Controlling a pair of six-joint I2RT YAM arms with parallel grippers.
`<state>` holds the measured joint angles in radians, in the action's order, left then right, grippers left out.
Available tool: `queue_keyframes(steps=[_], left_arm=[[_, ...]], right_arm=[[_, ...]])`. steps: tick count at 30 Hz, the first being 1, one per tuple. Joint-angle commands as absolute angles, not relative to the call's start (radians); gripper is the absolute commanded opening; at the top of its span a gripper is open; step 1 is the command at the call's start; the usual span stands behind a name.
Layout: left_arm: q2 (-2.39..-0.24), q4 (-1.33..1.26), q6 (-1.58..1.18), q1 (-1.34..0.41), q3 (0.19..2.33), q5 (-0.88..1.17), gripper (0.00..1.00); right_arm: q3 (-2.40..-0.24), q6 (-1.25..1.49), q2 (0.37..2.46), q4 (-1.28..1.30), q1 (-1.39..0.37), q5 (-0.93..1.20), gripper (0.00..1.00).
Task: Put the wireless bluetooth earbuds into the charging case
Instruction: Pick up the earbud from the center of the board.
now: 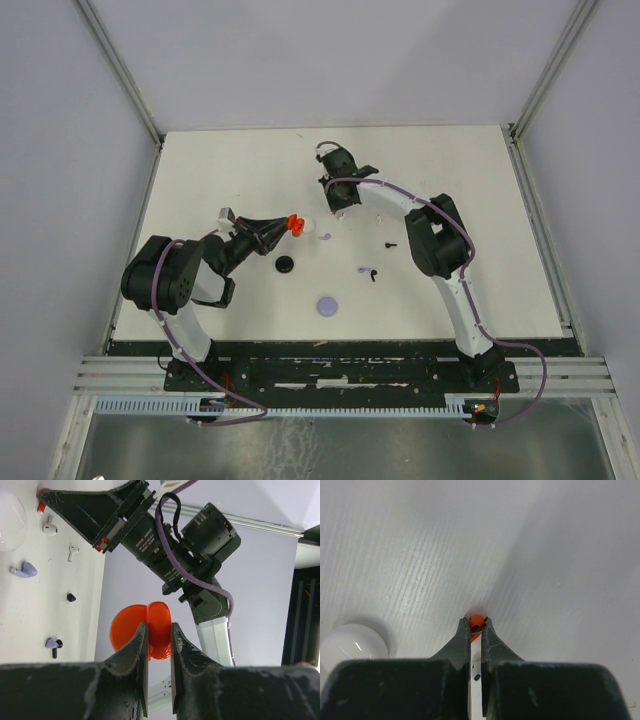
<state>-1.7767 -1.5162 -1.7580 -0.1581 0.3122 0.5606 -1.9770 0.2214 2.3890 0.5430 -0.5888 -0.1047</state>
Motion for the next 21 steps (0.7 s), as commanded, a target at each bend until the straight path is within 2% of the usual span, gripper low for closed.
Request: queue_keyframes(steps=[1,11,17,21], left_arm=[[-1.771,-1.728,-1.789,-0.153,0.33,0.579,0.03],[-1.753,-1.674,-1.797,-0.157,0.378,0.571,0.03],[-1.731,-1.58,-1.776,-0.178,0.439,0.558,0.03],[-1.73,-1.523,-1.767,-0.208,0.487,0.544,0.03]], right_arm=[[-1.798,0.183,2.17,0.289,-0.586,-0.095,0.01],[-1.212,0.063,1.702,-0.419,-0.588,0.035,0.01],[-0.87,-0.011,1.578,-0.995,-0.604,0.197,0.02],[-0.75,-0.145,1.569,-1.197,-0.641,0.257,0.02]])
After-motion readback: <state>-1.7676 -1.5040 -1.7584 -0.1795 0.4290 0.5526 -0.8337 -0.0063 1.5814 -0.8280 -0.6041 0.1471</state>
